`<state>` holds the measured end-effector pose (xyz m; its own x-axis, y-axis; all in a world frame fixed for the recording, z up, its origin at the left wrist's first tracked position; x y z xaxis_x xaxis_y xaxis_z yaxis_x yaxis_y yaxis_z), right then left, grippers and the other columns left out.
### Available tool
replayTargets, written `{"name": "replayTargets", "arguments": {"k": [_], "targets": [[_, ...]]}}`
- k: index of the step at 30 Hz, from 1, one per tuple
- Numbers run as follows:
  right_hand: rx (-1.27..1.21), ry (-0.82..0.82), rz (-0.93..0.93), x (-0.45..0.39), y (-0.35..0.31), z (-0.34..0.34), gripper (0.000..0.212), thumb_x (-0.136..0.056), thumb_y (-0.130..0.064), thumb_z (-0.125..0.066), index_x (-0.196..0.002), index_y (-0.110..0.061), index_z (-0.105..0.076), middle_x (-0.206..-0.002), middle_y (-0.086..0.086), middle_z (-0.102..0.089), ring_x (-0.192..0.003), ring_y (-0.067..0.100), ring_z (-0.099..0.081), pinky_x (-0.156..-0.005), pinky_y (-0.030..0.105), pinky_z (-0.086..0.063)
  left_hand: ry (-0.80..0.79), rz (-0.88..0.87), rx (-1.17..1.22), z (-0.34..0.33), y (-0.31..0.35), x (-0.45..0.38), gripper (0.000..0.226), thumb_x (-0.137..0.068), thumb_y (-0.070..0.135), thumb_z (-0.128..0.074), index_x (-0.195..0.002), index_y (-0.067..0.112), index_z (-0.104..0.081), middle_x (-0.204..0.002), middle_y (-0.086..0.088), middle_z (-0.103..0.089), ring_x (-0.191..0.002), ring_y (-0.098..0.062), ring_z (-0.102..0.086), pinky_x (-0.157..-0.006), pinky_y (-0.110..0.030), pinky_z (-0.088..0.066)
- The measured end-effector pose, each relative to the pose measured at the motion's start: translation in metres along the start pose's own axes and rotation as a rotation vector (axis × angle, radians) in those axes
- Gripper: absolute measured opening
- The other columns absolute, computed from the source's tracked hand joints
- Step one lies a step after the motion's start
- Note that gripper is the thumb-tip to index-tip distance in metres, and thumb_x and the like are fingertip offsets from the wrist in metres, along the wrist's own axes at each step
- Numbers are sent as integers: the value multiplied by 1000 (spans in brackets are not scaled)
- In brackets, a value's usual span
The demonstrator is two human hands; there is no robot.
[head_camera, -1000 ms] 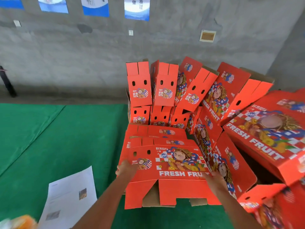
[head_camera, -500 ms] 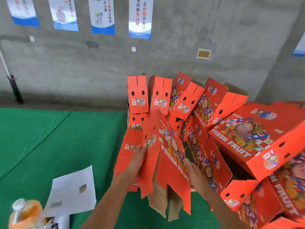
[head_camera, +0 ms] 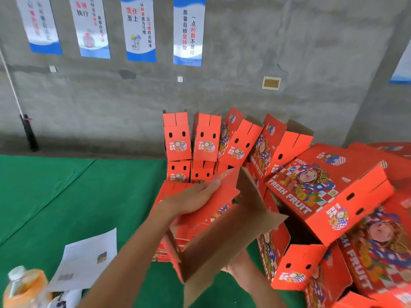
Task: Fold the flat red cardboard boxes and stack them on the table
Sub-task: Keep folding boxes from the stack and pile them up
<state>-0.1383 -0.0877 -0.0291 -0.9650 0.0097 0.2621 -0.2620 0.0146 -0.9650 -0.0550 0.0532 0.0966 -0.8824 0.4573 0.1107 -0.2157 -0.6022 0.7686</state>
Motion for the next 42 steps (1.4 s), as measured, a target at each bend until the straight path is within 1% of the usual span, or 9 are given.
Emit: {"name": "replayTargets", "arguments": {"k": [1,3,6,12,18,25,30,36,42], "targets": [[47,-27,29,4,-9,-6,10,-100,-8,-62,-96,-3,-55,-65,-2,-64,-55,11,-63,-56,27,-56,-53,1,-24,9,14,0,60,-87,92,-23,-137,68,-47,-138,17,-61,-125,-12,-60,-113,-38,-40],[310,-4,202,14,-24,-14,85,-89,-41,-77,-151,-16,-24,-104,-13,-70,-87,3,-73,-77,31,-63,-177,68,-83,22,36,-4,87,-75,101,-29,-143,51,-52,-140,11,-60,-128,-20,-60,-112,-50,-44],[539,388,497,37,-57,-9,143,-59,-92,-70,-153,-50,29,-165,-21,-15,-141,1,-29,-115,48,-37,-472,243,-84,21,64,-1,103,-64,103,-44,-152,49,-39,-162,-3,-39,-145,-40,-42,-106,-74,-40],[596,444,636,21,-60,19,119,-73,-93,-58,-160,-51,11,-171,-18,8,-159,13,-4,-126,51,-20,-715,334,-127,-30,54,-1,81,-87,70,-68,-155,38,-40,-164,-5,-37,-147,-39,-39,-99,-74,-47],[900,276,549,-11,2,24,69,-94,-80,-42,-141,-32,-54,-141,-7,-54,-139,18,-45,-113,44,-39,-563,265,-212,-74,3,-7,59,-99,54,-60,-146,19,-55,-154,-6,-53,-141,-29,-50,-111,-63,-44],[945,405,448,-16,32,45,75,-89,-83,-29,-130,-27,-59,-158,-5,-39,-156,16,-17,-126,45,-20,-225,7,-313,-63,-62,13,32,-105,54,-49,-106,31,-71,-115,6,-66,-98,-9,-60,-92,-32,-47],[911,338,519,-12,40,43,61,-92,-77,-40,-136,-41,-62,-168,-6,-24,-158,16,-8,-128,48,-15,-184,47,-350,-56,-111,28,42,-111,38,-44,-78,13,-55,-72,-3,-43,-81,-17,-45,-86,-37,-39],[740,280,465,0,35,36,32,-84,-70,-69,-88,-39,-59,-164,-15,-27,-156,8,-9,-126,50,-18,-17,157,-532,-46,-133,23,34,-106,17,-47,-132,23,-68,-142,-6,-59,-128,-28,-56,-100,-35,-46],[931,44,475,23,10,47,43,-90,-71,-57,-75,-31,-51,-138,-27,-51,-137,-5,-36,-126,48,-10,19,254,-511,-14,-152,31,61,-98,0,-37,-144,34,-58,-153,-7,-52,-118,-32,-65,-81,-32,-59]]}}
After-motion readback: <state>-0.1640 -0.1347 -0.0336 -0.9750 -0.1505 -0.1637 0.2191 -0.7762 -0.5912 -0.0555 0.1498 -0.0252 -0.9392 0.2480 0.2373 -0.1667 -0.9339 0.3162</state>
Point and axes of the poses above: each hand's wrist, its own x-axis away from the middle knuckle, its own z-axis out of the back of the hand, y = z × x, the point moved 4 cm from there along -x, towards the middle knuckle
